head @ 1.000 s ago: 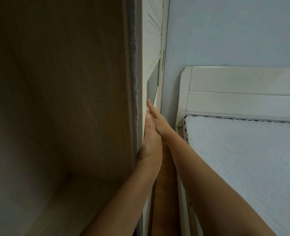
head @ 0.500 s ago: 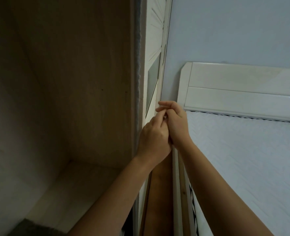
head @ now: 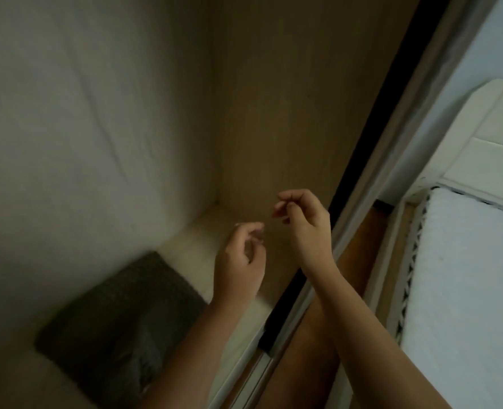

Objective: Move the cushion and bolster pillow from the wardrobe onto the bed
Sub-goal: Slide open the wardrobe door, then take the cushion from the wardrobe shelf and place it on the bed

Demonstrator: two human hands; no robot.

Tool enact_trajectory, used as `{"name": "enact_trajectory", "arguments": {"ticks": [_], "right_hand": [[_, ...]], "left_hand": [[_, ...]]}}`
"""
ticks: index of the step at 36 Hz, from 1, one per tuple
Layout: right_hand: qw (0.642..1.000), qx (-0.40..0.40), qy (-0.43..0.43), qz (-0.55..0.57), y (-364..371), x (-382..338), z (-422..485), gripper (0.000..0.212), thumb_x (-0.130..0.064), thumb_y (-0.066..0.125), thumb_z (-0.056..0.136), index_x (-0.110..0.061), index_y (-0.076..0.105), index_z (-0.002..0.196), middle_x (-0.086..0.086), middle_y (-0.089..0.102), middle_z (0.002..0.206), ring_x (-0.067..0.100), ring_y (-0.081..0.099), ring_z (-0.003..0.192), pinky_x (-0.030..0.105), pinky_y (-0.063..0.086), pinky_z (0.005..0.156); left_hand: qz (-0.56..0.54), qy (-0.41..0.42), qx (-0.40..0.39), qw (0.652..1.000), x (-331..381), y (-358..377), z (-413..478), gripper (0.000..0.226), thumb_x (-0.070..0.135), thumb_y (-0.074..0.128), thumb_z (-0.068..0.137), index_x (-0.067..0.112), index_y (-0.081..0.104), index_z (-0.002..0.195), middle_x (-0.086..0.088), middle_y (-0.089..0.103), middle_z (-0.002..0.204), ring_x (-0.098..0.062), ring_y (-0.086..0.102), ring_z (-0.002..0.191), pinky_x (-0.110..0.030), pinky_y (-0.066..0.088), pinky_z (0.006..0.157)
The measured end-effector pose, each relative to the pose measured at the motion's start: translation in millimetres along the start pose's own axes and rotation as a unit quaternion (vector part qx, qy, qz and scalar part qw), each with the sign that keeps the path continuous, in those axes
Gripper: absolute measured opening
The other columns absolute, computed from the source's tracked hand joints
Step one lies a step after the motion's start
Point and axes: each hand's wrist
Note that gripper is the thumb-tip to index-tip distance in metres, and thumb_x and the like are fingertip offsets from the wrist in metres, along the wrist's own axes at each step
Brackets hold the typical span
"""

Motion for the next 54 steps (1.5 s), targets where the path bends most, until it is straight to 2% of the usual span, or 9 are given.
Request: {"name": "enact_trajectory", "arguments": {"ticks": [6,12,16,27,36,42,46,50,54], "right_hand": [[0.991,-0.095,0.093,0.032,59.7,53.2,-23.0,0.031,0.005,0.042,0.089,-0.021,0.058,0.081,-0.002,0.059,0.072,-0.004,0.057,0.059,0.007,0.042,0.059],[0.965,-0.176,0.195,0.013,108.1,100.9,-55.2,0.021,-0.001,0.042,0.093,-0.012,0.058,0.087,0.004,0.061,0.077,0.002,0.059,0.061,0.009,0.042,0.056],[0.946,-0.236,0.216,-0.045,137.2,132.8,-78.9,0.018,-0.003,0.045,0.091,-0.010,0.062,0.090,0.005,0.062,0.080,0.018,0.059,0.072,0.022,0.044,0.067],[0.890,-0.335,0.300,-0.082,196.8,212.5,-139.7,0.015,-0.006,0.052,0.089,-0.019,0.059,0.088,0.009,0.064,0.090,0.028,0.062,0.087,0.050,0.050,0.089],[0.829,-0.427,0.349,-0.090,227.5,255.0,-194.2,0.027,-0.015,0.050,0.092,-0.008,0.058,0.117,0.017,0.062,0.116,0.027,0.060,0.101,0.034,0.047,0.084],[0.798,-0.464,0.374,-0.089,238.6,267.6,-225.9,0.036,-0.015,0.047,0.093,-0.009,0.051,0.129,0.017,0.055,0.124,0.029,0.055,0.110,0.034,0.044,0.089],[0.801,-0.460,0.377,-0.072,236.3,264.9,-235.7,0.037,-0.013,0.049,0.093,-0.009,0.051,0.129,0.017,0.052,0.129,0.024,0.053,0.112,0.029,0.043,0.087],[0.821,-0.430,0.372,-0.038,230.8,254.9,-228.0,0.034,-0.010,0.050,0.092,-0.006,0.053,0.126,0.015,0.057,0.122,0.018,0.053,0.102,0.024,0.044,0.085],[0.843,-0.407,0.350,0.023,223.1,240.6,-209.7,0.029,-0.007,0.052,0.091,-0.008,0.056,0.121,-0.002,0.060,0.097,0.001,0.056,0.082,0.004,0.045,0.067]], "left_hand": [[0.050,-0.112,0.089,0.988,-64.6,-40.3,-22.8,0.021,-0.005,0.053,0.085,0.006,0.063,0.100,-0.006,0.066,0.100,-0.014,0.060,0.089,-0.016,0.047,0.075],[0.052,-0.249,0.149,0.955,-121.3,-71.4,-56.3,0.021,-0.004,0.051,0.087,0.004,0.061,0.104,-0.008,0.062,0.104,-0.022,0.060,0.098,-0.030,0.048,0.086],[0.077,-0.303,0.201,0.929,-163.2,-90.1,-77.2,0.020,-0.008,0.052,0.086,-0.007,0.060,0.104,-0.020,0.063,0.103,-0.022,0.057,0.091,-0.008,0.040,0.071],[0.166,-0.449,0.239,0.845,-264.1,-123.4,-119.2,0.030,0.003,0.057,0.084,-0.006,0.054,0.112,-0.027,0.055,0.114,-0.040,0.058,0.100,-0.042,0.046,0.089],[0.194,-0.582,0.197,0.765,-312.0,-134.7,-167.3,0.065,0.022,0.069,0.080,-0.004,0.041,0.132,-0.028,0.049,0.129,-0.041,0.048,0.118,-0.048,0.044,0.096],[0.072,-0.656,0.208,0.722,-334.0,-127.1,-196.7,0.071,0.019,0.073,0.077,-0.008,0.035,0.130,-0.030,0.048,0.130,-0.041,0.051,0.116,-0.044,0.045,0.090],[0.077,-0.636,0.177,0.747,-335.1,-123.5,-203.3,0.028,0.002,0.056,0.084,-0.015,0.056,0.106,-0.036,0.061,0.105,-0.044,0.060,0.096,-0.049,0.047,0.081],[0.089,-0.557,0.208,0.799,-311.3,-125.8,-186.1,0.021,0.003,0.048,0.087,-0.008,0.059,0.101,-0.029,0.061,0.099,-0.039,0.058,0.092,-0.045,0.046,0.078],[0.071,-0.495,0.226,0.836,-278.3,-130.5,-154.3,0.021,0.006,0.046,0.088,0.013,0.050,0.069,-0.009,0.049,0.069,-0.028,0.049,0.071,-0.035,0.036,0.057]]}}
Point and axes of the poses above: each hand's wrist, its own z-axis towards the middle knuckle, its own y-axis out of the palm, x = y × z
